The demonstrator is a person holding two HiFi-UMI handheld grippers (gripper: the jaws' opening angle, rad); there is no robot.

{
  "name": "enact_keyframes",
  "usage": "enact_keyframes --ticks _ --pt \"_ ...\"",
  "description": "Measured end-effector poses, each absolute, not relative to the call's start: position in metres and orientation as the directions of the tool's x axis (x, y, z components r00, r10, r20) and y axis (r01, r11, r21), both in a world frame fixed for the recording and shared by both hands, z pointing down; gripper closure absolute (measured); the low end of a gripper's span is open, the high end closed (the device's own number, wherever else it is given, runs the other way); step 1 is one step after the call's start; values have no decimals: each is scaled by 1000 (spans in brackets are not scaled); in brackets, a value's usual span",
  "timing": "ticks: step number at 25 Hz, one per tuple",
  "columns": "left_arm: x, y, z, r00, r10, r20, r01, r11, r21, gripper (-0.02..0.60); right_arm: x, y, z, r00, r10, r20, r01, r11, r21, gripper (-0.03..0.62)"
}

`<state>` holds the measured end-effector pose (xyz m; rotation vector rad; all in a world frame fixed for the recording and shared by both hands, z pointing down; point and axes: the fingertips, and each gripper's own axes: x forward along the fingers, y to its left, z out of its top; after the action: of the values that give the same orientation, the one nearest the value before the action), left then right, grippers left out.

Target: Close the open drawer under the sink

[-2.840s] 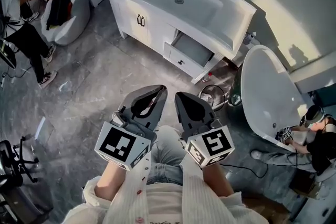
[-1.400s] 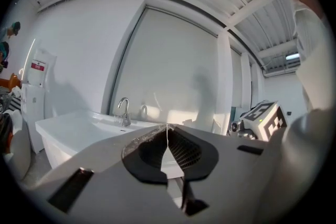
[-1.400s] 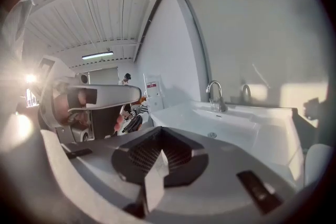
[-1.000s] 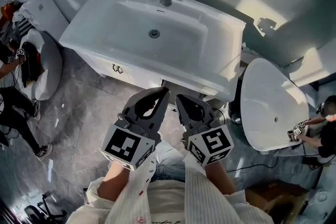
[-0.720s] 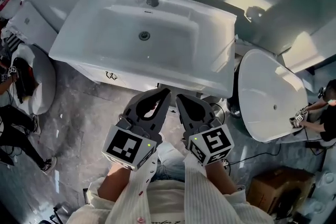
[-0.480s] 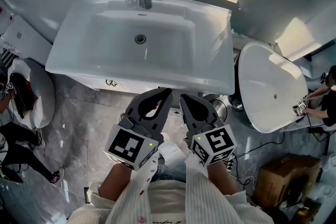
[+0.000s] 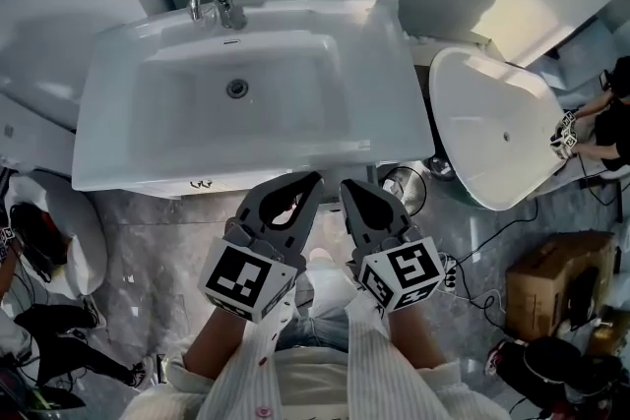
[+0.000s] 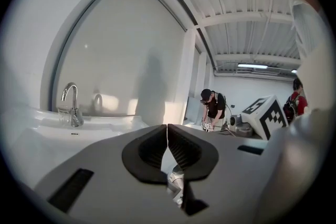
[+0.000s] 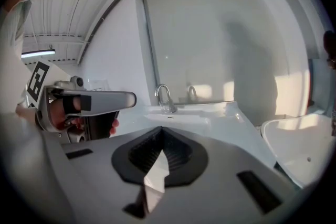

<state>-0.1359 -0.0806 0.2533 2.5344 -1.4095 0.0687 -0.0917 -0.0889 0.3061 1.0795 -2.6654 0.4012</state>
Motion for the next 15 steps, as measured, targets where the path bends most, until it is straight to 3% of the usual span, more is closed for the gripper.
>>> enact_keyframes --ticks 15 --pt "-119 -76 316 591 -773 231 -805 -548 225 565 -59 -82 356 -585 -717 380 -807 562 -183 583"
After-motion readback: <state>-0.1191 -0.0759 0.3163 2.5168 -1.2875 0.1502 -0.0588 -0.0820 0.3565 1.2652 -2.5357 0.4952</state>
